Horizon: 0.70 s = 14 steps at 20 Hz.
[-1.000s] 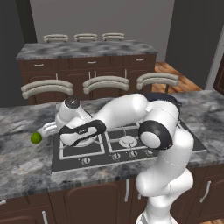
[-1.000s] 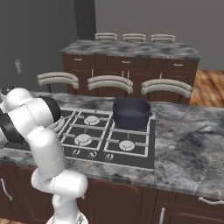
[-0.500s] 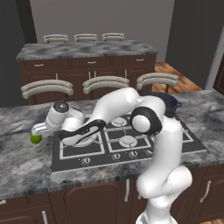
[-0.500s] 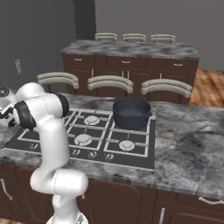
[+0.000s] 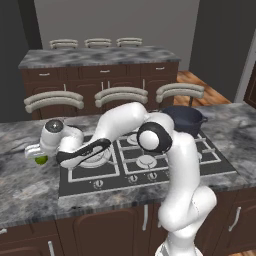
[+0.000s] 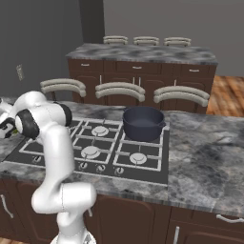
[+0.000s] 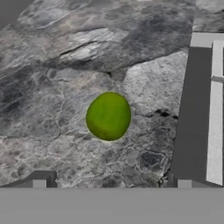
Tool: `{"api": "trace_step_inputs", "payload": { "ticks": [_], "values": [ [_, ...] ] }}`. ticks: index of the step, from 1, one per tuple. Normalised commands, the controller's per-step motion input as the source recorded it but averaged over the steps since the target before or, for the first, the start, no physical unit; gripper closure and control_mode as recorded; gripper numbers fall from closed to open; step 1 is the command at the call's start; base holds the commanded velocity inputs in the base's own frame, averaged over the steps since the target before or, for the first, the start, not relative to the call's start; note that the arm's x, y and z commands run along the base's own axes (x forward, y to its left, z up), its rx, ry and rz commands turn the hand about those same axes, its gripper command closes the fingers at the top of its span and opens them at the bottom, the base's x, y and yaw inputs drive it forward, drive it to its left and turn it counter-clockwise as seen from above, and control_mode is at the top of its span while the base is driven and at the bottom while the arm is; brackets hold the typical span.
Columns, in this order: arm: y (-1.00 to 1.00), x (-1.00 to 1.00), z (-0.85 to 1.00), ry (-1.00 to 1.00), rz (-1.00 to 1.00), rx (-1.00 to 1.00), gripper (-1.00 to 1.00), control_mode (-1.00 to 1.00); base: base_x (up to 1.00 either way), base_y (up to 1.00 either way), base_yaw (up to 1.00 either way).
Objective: Turn on the burner for the pot on the stove. Wait thirty seconds for the pot to heat up. Then add the lime to the pot.
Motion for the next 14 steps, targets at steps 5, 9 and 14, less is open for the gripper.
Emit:
{"api": "trace_step_inputs", "payload": {
  "ticks": [5, 9, 14],
  "values": [
    [0.00, 0.15, 0.00, 0.08, 0.01, 0.00, -1.00, -1.00, 0.00, 0.00, 0.00],
    [0.00, 0.38, 0.00, 0.18, 0.00, -0.03, -1.00, -1.00, 0.00, 0.00, 0.00],
    [0.06, 0.48, 0.00, 0.16, 0.00, -0.03, -1.00, -1.00, 0.00, 0.00, 0.00]
  ]
}}
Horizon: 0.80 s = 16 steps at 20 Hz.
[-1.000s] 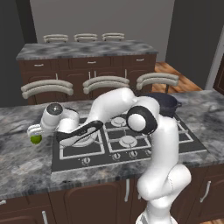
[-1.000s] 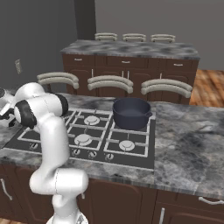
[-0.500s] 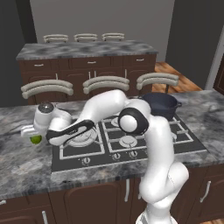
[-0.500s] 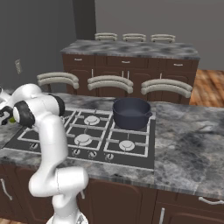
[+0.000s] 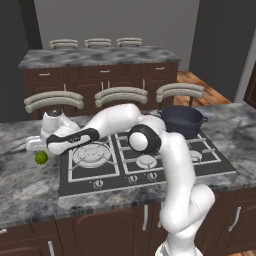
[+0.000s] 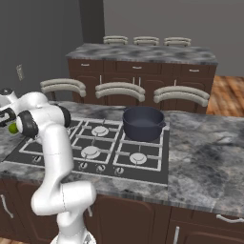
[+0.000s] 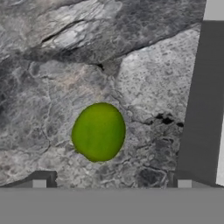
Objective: Turn on the burner for the pot on the stove. Wait thirty seconds for the pot to heat up. Then add the lime to the pot.
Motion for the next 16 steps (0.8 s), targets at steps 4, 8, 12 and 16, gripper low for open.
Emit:
{"api": "trace_step_inputs", "payload": {
  "ticks": [4, 8, 12, 16],
  "values": [
    [0.14, 0.28, 0.00, 0.06, 0.00, -0.01, -1.00, -1.00, 0.00, 0.00, 0.00],
    [0.19, 0.11, -0.01, 0.01, 0.00, 0.00, -1.00, -1.00, 0.00, 0.00, 0.00],
    [0.02, 0.00, -0.02, 0.00, 0.00, -0.01, -1.00, -1.00, 0.00, 0.00, 0.00],
    [0.00, 0.00, -0.04, 0.00, 0.00, -0.01, -1.00, -1.00, 0.00, 0.00, 0.00]
  ]
}}
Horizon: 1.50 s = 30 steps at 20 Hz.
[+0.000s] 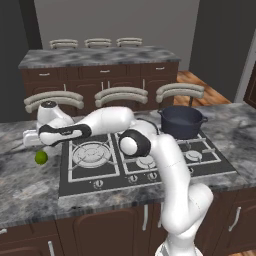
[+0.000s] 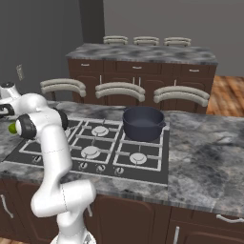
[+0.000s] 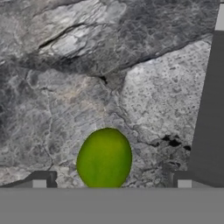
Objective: Turn on the burner for the pot on the stove. Wait thirty seconds for the pot to heat up. Then add the lime to the pot.
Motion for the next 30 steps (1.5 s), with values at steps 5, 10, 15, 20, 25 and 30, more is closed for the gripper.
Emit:
{"api": "trace_step_inputs", "payload": {
  "ticks": [5, 10, 15, 20, 25, 30],
  "values": [
    [0.00, -0.05, -0.27, 0.00, 0.00, 0.00, -1.00, -1.00, 0.00, 0.00, 0.00],
    [0.00, -0.02, -0.26, 0.00, 0.00, 0.00, -1.00, -1.00, 0.00, 0.00, 0.00],
    [0.02, 0.00, -0.35, 0.00, 0.00, 0.00, -1.00, -1.00, 0.00, 0.00, 0.00],
    [0.09, 0.00, -0.20, 0.00, 0.00, 0.00, -1.00, -1.00, 0.00, 0.00, 0.00],
    [0.05, 0.00, -0.15, 0.00, -0.03, 0.00, -1.00, -1.00, 0.00, 0.00, 0.00],
    [0.00, 0.00, -0.17, 0.00, -0.12, 0.00, -1.00, -1.00, 0.00, 0.00, 0.00]
  ]
}}
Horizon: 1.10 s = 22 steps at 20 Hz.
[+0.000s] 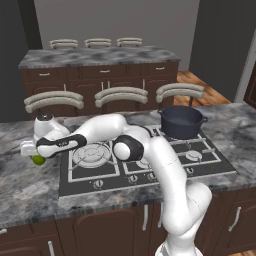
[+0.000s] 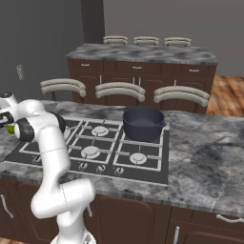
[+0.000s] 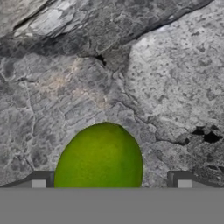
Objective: Turn on the burner for the pot on the stove. Wait thirty seconds for the pot to heat up. Then add the lime to the pot.
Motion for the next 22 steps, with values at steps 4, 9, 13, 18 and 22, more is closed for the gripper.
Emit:
{"api": "trace_step_inputs", "payload": {
  "ticks": [4, 9, 13, 18, 22],
  "values": [
    [0.00, 0.00, -0.27, 0.00, -0.15, 0.00, -1.00, -1.00, 0.00, 0.00, 0.00],
    [0.00, 0.00, -0.16, 0.00, -0.14, 0.00, -1.00, -1.00, 0.00, 0.00, 0.00],
    [0.00, 0.00, 0.00, 0.00, -0.07, 0.00, 1.00, -1.00, 0.00, 0.00, 0.00],
    [-0.01, 0.00, 0.00, 0.00, 0.00, 0.00, 1.00, -1.00, 0.00, 0.00, 0.00],
    [-0.03, -0.02, 0.00, 0.00, 0.00, 0.00, 1.00, -1.00, 0.00, 0.00, 0.00]
  ]
}}
